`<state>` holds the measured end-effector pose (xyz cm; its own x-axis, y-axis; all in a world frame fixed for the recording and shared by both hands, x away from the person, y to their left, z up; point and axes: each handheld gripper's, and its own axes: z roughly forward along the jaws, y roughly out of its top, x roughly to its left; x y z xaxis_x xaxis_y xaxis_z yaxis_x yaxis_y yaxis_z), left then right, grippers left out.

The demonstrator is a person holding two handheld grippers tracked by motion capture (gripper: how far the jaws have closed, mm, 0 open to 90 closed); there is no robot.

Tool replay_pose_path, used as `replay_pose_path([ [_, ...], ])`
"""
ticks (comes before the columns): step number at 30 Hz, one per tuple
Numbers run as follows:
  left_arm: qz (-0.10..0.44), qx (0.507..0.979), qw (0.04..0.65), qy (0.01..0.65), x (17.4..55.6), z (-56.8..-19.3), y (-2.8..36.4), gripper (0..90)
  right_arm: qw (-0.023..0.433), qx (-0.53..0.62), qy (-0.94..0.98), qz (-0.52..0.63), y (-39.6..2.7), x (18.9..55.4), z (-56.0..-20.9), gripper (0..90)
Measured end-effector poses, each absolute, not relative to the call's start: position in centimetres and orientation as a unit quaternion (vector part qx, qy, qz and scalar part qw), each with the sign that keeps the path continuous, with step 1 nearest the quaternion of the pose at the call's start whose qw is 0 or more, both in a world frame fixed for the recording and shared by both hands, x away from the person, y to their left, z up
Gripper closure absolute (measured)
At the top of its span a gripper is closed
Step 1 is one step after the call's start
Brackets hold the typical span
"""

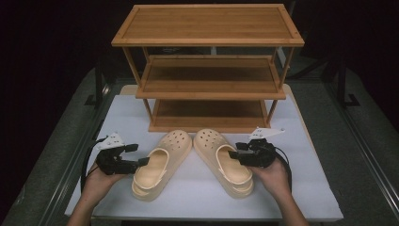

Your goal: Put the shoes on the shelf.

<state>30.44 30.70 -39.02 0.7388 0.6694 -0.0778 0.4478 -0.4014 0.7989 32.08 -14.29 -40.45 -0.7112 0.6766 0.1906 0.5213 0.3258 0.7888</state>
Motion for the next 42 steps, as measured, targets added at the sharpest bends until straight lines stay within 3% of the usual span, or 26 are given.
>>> replay_pose_path([
  [9,0.130,0.840,0.421,0.317,31.6,-39.5,28.5,45.2,0.081,0.360,0.812,0.452,-13.9,32.8,-40.5,59.3],
  [14,0.128,0.839,0.424,0.316,31.6,-39.5,28.4,62.7,0.080,0.360,0.811,0.455,-14.1,33.0,-40.6,65.9],
  [21,0.149,0.840,0.414,0.318,31.3,-39.0,28.4,75.7,0.095,0.351,0.816,0.450,-14.0,32.7,-40.3,73.3],
  [42,0.171,0.825,0.422,0.335,31.5,-37.5,28.1,83.2,0.128,0.360,0.812,0.441,-15.3,32.5,-39.2,83.8],
])
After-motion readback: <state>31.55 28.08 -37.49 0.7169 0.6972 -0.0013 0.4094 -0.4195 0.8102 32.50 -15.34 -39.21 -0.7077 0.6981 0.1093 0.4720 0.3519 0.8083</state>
